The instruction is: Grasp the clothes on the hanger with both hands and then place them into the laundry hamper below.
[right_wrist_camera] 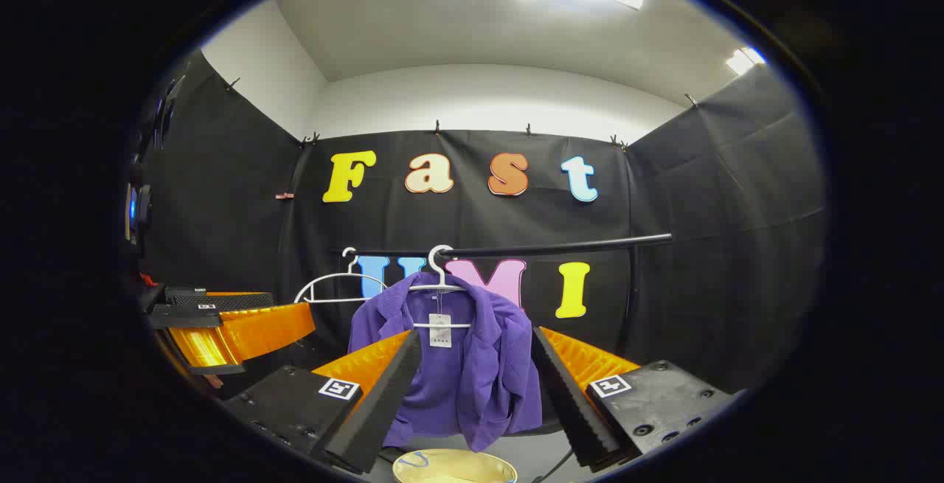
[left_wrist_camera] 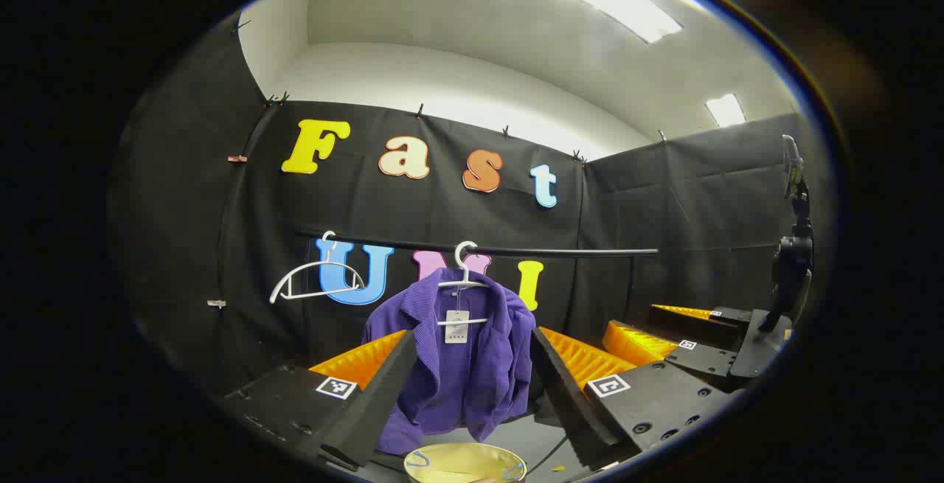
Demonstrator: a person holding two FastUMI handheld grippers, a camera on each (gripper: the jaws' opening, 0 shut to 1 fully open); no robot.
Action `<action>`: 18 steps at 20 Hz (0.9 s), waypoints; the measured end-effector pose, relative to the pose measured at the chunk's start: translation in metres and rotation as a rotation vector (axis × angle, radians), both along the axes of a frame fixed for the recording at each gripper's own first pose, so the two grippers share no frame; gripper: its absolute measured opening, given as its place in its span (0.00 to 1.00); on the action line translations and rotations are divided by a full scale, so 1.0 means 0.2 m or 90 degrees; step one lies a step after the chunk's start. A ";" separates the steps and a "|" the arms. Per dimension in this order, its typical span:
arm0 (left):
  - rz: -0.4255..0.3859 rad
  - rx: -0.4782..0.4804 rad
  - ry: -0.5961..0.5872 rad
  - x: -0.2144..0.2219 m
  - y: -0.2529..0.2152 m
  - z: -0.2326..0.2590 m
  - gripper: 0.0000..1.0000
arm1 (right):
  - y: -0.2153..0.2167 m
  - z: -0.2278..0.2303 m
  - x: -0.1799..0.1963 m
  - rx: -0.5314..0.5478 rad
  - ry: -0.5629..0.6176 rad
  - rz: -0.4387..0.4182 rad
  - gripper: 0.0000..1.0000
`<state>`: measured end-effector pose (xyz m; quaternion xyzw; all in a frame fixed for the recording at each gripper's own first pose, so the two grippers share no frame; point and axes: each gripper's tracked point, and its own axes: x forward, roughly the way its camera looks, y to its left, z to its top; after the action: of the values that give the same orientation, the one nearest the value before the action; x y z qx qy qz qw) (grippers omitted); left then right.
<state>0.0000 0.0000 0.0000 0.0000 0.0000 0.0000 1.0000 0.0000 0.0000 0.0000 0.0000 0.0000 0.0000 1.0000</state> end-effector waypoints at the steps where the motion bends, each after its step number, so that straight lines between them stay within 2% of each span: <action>1: 0.000 0.000 0.001 0.00 0.00 0.00 0.98 | 0.00 0.00 0.00 0.001 0.001 -0.001 0.97; 6: -0.003 0.000 0.002 0.00 0.00 0.01 0.98 | 0.00 0.04 -0.01 0.013 -0.014 0.001 0.97; 7: -0.004 -0.001 0.001 -0.01 0.00 0.01 0.98 | 0.00 0.04 -0.01 0.009 -0.016 -0.002 0.94; 10: -0.001 -0.001 0.004 -0.02 0.01 0.02 0.98 | 0.02 0.04 -0.02 0.013 -0.013 0.000 0.99; 18: -0.003 -0.017 0.000 -0.01 0.02 0.03 0.98 | 0.03 0.05 -0.03 0.018 -0.016 0.001 0.97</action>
<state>-0.0018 0.0038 0.0059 -0.0130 0.0004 -0.0023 0.9999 -0.0067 0.0061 0.0099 0.0142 -0.0123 0.0010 0.9998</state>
